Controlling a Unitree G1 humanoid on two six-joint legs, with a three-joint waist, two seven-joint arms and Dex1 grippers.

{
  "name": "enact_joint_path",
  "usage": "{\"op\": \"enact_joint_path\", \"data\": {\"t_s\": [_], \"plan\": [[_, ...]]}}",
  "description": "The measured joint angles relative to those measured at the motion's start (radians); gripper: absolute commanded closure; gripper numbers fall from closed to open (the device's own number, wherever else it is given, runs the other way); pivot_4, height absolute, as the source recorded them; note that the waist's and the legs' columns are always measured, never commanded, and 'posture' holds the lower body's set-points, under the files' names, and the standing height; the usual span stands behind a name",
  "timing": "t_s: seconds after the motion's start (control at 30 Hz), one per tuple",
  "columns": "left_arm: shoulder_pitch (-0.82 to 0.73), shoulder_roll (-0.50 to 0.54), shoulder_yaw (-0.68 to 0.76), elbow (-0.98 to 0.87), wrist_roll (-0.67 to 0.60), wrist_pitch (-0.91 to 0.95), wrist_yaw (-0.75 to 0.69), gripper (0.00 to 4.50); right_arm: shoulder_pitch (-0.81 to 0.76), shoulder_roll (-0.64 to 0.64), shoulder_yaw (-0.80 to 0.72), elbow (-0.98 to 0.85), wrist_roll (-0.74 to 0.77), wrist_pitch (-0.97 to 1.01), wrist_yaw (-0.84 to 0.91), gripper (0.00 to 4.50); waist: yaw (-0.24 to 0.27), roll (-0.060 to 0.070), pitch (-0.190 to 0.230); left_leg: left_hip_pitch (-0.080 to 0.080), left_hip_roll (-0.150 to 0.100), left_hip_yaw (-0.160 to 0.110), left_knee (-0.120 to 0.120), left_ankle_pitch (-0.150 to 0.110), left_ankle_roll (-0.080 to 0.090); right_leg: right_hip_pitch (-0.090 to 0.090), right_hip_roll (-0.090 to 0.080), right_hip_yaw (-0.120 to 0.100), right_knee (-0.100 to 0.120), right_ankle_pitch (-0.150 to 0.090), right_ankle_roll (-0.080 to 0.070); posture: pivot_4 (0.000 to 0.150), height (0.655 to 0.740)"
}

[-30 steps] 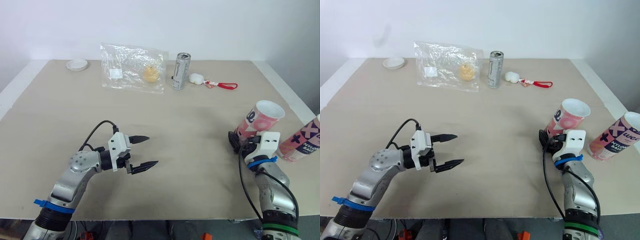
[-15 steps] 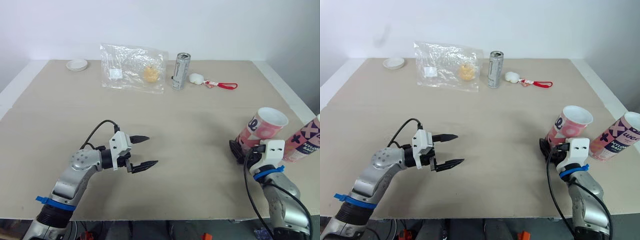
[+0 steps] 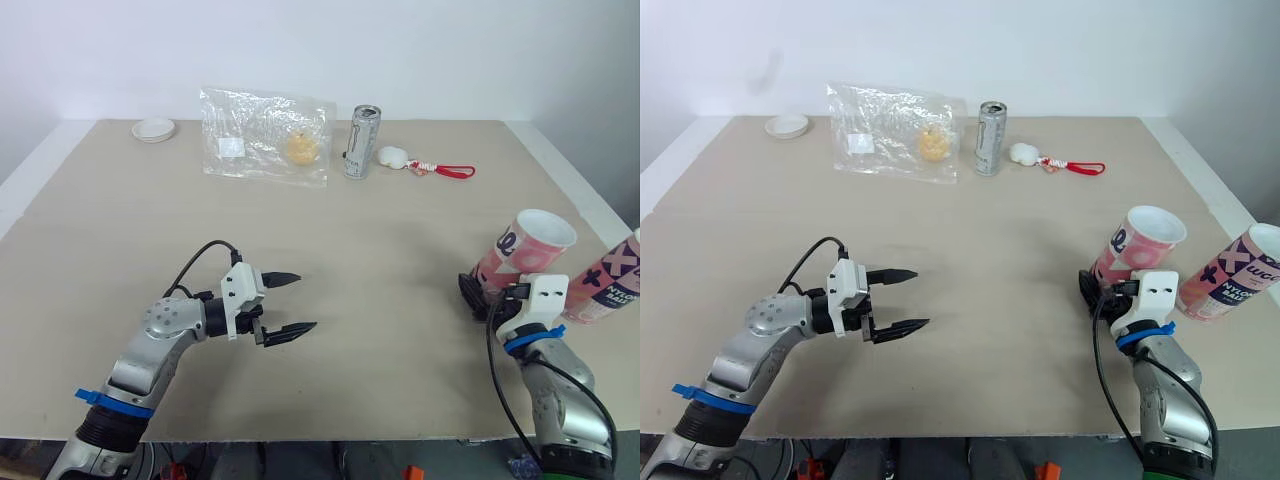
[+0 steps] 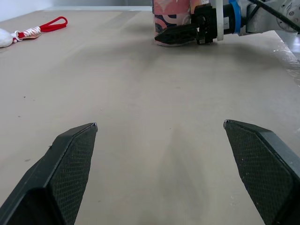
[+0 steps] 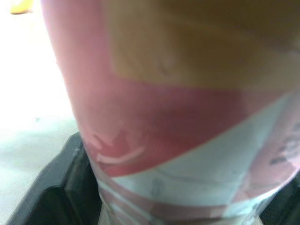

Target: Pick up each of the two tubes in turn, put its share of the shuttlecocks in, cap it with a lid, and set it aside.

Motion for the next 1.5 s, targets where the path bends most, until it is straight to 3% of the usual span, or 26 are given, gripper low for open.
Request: {"op": "enact_joint_path", "data": {"t_s": [0.53, 0.57, 0.63, 1.0, 1.5], "plan": [[0.006, 0.010, 0.001, 0.000, 0.000, 0.000, 0.001, 0.00, -0.031, 0.003, 0.019, 0.038, -0.025, -0.031, -0.002, 1.48, 0.000, 0.000, 0.000, 0.000, 0.000, 0.000, 0.000, 0.000, 0.000, 0.000, 0.000, 0.000, 0.000, 0.001, 0.000, 0.150, 0.7400], [0.006, 0.010, 0.001, 0.000, 0.000, 0.000, 0.002, 0.00, -0.031, 0.005, 0.018, 0.039, -0.024, -0.031, -0.002, 0.52, 0.000, 0.000, 0.000, 0.000, 0.000, 0.000, 0.000, 0.000, 0.000, 0.000, 0.000, 0.000, 0.000, 0.001, 0.000, 0.150, 0.7400], [0.006, 0.010, 0.001, 0.000, 0.000, 0.000, 0.002, 0.00, -0.031, 0.005, 0.015, 0.041, -0.023, -0.027, -0.002, 0.05, 0.000, 0.000, 0.000, 0.000, 0.000, 0.000, 0.000, 0.000, 0.000, 0.000, 0.000, 0.000, 0.000, 0.001, 0.000, 0.150, 0.7400], [0.006, 0.012, 0.001, 0.000, 0.001, 0.000, 0.001, 0.00, -0.015, 0.004, 0.016, 0.031, -0.015, -0.032, 0.039, 0.05, 0.000, 0.000, 0.000, 0.000, 0.000, 0.000, 0.000, 0.000, 0.000, 0.000, 0.000, 0.000, 0.000, 0.001, 0.000, 0.150, 0.7400], [0.002, 0.014, 0.000, 0.002, 0.001, 0.000, -0.017, 0.00, 0.152, 0.011, 0.015, -0.145, 0.005, -0.004, 0.035, 0.05, 0.000, 0.000, 0.000, 0.000, 0.000, 0.000, 0.000, 0.000, 0.000, 0.000, 0.000, 0.000, 0.000, 0.000, -0.001, 0.150, 0.7400]]}}
